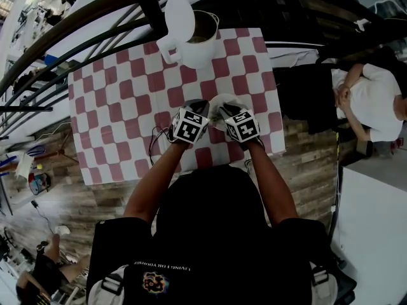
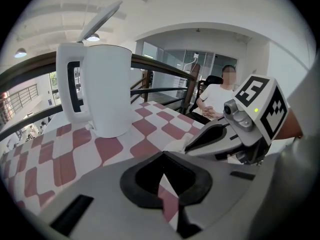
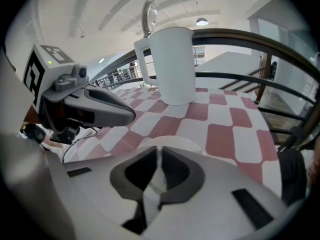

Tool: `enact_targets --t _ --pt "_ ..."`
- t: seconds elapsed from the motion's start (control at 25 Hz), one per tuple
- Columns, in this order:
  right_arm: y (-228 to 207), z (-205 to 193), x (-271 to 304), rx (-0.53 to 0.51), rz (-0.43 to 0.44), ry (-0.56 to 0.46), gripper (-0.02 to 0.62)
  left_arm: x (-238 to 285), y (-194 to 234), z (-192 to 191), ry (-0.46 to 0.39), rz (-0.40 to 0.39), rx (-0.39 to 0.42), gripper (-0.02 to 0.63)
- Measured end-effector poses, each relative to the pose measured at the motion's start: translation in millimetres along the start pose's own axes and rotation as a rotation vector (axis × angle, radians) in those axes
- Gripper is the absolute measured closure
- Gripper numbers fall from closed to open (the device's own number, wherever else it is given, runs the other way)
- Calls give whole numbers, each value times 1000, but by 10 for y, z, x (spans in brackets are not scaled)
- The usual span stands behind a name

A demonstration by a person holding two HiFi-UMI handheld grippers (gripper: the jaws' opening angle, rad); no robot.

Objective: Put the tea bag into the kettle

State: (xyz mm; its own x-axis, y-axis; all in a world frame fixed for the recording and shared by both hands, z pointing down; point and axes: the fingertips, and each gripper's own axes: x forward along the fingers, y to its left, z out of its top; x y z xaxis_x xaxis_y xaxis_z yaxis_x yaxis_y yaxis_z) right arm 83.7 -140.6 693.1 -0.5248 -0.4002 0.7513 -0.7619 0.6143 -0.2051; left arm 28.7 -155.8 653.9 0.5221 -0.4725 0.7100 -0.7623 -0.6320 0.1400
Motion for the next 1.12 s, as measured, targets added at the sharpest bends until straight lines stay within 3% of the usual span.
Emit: enact_targets --t 0.04,1.12 --pt "-12 -9 -2 -15 -12 4 578 3 -2 4 -4 1 2 603" --pt "-35 297 -198 -66 -13 -83 581 -95 37 118 -30 25 8 603"
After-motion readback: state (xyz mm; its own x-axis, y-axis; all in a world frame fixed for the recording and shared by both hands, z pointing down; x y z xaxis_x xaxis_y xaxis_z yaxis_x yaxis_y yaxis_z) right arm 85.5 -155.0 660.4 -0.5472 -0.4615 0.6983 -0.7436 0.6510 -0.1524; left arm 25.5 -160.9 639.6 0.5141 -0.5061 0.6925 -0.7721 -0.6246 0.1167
